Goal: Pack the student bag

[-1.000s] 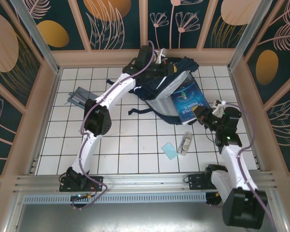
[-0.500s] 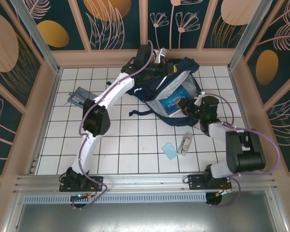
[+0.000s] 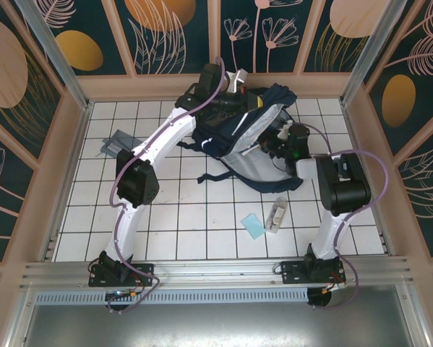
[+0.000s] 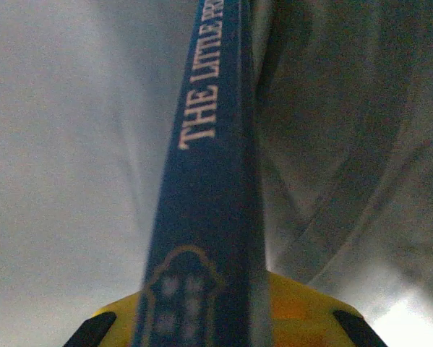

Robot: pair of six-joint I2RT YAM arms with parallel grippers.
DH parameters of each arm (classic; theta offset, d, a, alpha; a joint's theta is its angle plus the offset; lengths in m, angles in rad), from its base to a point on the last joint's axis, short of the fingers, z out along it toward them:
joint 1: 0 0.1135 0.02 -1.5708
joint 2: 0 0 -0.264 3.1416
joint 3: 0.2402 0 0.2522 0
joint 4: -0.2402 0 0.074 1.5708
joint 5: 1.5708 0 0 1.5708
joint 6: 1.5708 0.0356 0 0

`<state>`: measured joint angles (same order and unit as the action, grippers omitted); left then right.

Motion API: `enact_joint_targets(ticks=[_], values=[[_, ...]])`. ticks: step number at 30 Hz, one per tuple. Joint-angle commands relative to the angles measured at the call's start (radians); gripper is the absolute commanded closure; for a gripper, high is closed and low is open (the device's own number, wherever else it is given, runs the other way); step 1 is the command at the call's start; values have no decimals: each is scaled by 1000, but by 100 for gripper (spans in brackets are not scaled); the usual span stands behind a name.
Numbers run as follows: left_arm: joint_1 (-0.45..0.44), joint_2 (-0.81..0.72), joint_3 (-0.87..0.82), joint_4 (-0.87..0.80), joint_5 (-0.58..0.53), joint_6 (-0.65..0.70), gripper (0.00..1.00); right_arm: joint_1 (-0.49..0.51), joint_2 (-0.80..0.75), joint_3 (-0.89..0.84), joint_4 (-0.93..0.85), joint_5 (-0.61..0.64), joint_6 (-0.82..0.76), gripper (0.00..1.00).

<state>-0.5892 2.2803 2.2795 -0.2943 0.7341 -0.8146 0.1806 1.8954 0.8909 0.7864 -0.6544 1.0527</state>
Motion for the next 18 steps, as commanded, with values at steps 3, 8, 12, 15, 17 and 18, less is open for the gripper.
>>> enact_joint_targets(ticks=[3, 8, 12, 15, 17, 18], values=[[-5, -80, 72, 89, 78, 38, 100, 41, 85, 147, -69, -39, -39, 100], [-4, -92, 34, 89, 101, 47, 100, 35, 169, 286, -235, -25, -114, 98], [-3, -116, -2, 81, 80, 75, 100, 23, 167, 320, -260, -8, -129, 80], [9, -116, -21, 75, 45, 84, 100, 12, 117, 300, -288, -1, -143, 61], [23, -108, -36, 73, 11, 94, 100, 2, 52, 263, -334, 15, -164, 53], [28, -104, -40, 63, -16, 112, 100, -5, 22, 248, -379, 25, -179, 51]])
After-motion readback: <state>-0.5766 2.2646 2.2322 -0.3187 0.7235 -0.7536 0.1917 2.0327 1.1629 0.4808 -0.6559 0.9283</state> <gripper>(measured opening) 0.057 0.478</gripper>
